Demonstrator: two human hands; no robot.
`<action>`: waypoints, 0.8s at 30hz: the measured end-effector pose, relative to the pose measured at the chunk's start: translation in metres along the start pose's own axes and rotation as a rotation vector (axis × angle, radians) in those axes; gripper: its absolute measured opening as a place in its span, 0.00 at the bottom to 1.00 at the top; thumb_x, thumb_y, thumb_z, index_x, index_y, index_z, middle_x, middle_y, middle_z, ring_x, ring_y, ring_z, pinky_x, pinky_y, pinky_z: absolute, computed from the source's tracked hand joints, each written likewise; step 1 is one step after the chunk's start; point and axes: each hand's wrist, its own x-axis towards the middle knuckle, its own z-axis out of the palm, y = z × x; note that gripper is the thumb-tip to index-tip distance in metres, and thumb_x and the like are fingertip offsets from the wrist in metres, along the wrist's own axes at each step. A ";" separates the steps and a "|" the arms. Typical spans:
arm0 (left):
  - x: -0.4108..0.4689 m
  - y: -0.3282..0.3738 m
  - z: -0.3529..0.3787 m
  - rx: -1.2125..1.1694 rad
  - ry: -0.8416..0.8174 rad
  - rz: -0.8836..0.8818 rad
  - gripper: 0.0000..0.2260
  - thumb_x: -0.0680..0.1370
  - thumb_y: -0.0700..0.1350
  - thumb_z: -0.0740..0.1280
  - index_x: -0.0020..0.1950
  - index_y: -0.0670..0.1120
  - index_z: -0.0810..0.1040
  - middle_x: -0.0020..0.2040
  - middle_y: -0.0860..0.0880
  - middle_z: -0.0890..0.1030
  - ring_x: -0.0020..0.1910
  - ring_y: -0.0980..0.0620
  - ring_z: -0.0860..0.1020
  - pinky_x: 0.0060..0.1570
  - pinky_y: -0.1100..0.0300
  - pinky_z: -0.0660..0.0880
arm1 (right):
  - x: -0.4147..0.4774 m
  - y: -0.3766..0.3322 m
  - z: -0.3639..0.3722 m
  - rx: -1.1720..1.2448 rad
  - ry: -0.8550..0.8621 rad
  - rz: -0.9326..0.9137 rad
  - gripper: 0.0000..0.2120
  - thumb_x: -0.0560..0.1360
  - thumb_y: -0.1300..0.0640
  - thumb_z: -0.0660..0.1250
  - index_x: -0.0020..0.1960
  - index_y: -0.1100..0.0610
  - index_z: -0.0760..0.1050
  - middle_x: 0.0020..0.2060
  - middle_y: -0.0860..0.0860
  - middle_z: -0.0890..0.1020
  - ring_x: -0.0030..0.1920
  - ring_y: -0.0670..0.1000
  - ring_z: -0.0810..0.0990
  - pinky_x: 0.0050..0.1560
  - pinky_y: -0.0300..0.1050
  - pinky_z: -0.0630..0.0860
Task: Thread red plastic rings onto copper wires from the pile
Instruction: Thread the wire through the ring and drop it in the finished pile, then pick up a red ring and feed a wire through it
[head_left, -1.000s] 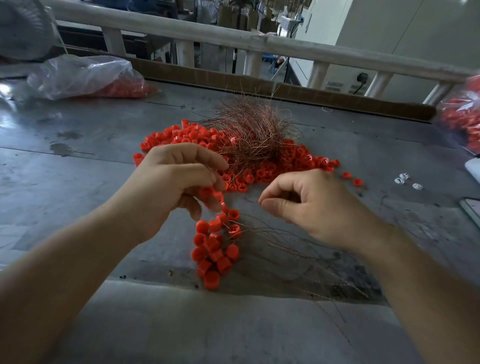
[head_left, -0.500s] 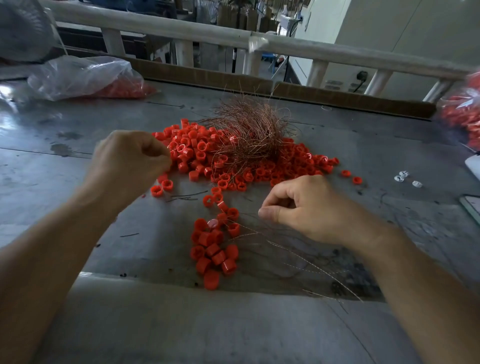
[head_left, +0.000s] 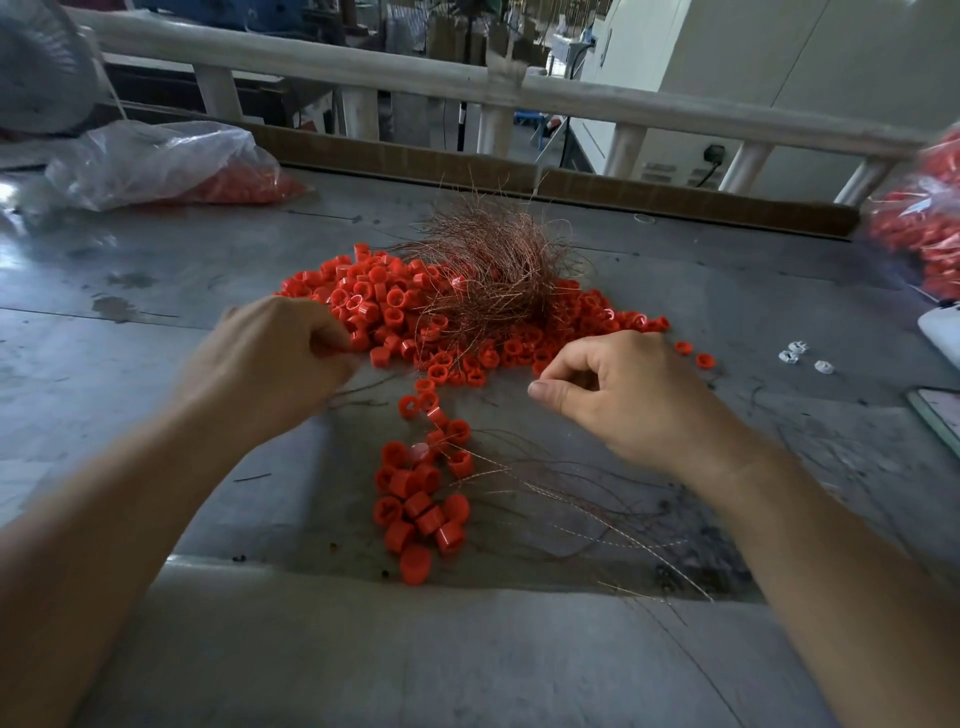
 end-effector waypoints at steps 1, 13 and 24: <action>-0.001 0.004 0.000 -0.065 0.035 0.037 0.03 0.69 0.44 0.73 0.40 0.51 0.81 0.33 0.58 0.76 0.35 0.54 0.74 0.36 0.62 0.67 | 0.000 0.001 0.000 -0.009 0.013 0.001 0.07 0.72 0.50 0.68 0.39 0.52 0.80 0.25 0.40 0.72 0.30 0.29 0.72 0.30 0.23 0.66; -0.018 0.027 0.004 -0.213 0.002 0.325 0.05 0.69 0.43 0.73 0.43 0.48 0.81 0.39 0.61 0.74 0.39 0.70 0.72 0.40 0.79 0.64 | 0.006 0.004 0.010 0.104 0.299 -0.031 0.03 0.71 0.58 0.70 0.44 0.56 0.81 0.53 0.45 0.72 0.39 0.39 0.71 0.44 0.22 0.65; -0.019 0.027 0.002 -0.214 -0.009 0.337 0.05 0.69 0.44 0.73 0.44 0.48 0.81 0.39 0.61 0.74 0.38 0.68 0.72 0.40 0.78 0.65 | 0.014 0.014 0.014 0.005 0.217 0.006 0.18 0.73 0.57 0.68 0.62 0.59 0.74 0.62 0.51 0.75 0.60 0.46 0.72 0.61 0.33 0.63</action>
